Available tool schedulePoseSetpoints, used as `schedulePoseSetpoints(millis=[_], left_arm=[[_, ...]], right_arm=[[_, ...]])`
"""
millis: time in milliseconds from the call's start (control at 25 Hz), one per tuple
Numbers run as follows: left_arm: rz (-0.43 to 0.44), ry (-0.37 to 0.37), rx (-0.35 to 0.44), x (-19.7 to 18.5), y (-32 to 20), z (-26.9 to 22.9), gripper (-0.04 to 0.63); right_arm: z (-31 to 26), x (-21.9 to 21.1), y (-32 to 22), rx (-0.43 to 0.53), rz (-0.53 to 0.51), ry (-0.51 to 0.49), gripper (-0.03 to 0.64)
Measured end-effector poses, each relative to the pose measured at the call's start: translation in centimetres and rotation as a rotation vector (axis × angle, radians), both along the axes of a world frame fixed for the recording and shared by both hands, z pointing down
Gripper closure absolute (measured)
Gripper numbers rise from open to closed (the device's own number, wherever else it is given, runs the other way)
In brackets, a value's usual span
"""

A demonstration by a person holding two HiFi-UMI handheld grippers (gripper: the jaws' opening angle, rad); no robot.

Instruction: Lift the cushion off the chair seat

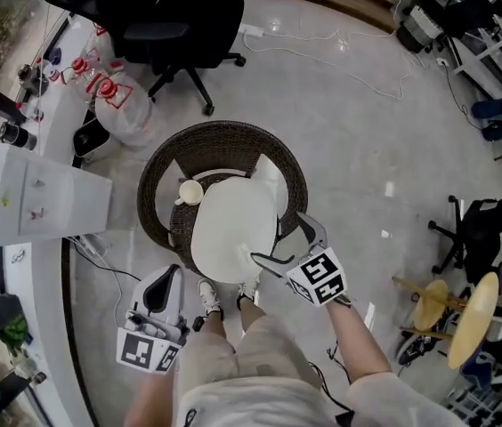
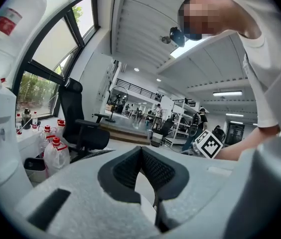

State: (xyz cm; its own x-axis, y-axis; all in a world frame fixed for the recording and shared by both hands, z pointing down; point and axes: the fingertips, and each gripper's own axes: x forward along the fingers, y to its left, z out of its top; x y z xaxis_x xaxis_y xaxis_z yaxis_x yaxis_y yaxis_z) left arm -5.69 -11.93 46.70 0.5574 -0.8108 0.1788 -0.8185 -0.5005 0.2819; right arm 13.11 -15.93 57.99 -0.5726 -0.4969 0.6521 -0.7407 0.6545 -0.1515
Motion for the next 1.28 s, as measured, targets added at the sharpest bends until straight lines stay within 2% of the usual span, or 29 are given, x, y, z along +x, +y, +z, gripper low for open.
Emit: schedulePoseSetpoints(millis=[320, 440, 600, 760, 960, 1200, 1280], left_arm=[[-0.062, 0.022, -0.04, -0.2, -2.5, 7.7, 0.58], [-0.067, 0.022, -0.066, -0.4, -3.0, 11.2, 0.58], [-0.057, 0.022, -0.085, -0.5, -3.2, 13.8, 0.58], [-0.061, 0.01, -0.094, -1.0, -3.1, 15.3, 0.58], [-0.062, -0.005, -0.135, -1.0, -3.0, 17.4, 0.58], [-0.092, 0.027, -0.14, -0.3, -2.9, 18.7, 0.58], [-0.107, 0.034, -0.149, -0.3, -2.5, 19.1, 0.58]], right_arm=[[14.0, -1.4, -4.2, -0.104, -0.182, 0.124, 0.071], [20.1, -1.4, -5.8, -0.143, -0.217, 0.181, 0.071], [26.4, -1.2, -7.4, -0.208, -0.184, 0.199, 0.071], [31.3, -0.5, -9.1, -0.237, -0.161, 0.257, 0.071], [35.4, 0.2, -11.6, -0.288, -0.14, 0.286, 0.071], [39.5, 0.7, -13.1, -0.391, -0.106, 0.299, 0.071], [41.0, 1.1, -13.1, -0.412, -0.108, 0.338, 0.071]])
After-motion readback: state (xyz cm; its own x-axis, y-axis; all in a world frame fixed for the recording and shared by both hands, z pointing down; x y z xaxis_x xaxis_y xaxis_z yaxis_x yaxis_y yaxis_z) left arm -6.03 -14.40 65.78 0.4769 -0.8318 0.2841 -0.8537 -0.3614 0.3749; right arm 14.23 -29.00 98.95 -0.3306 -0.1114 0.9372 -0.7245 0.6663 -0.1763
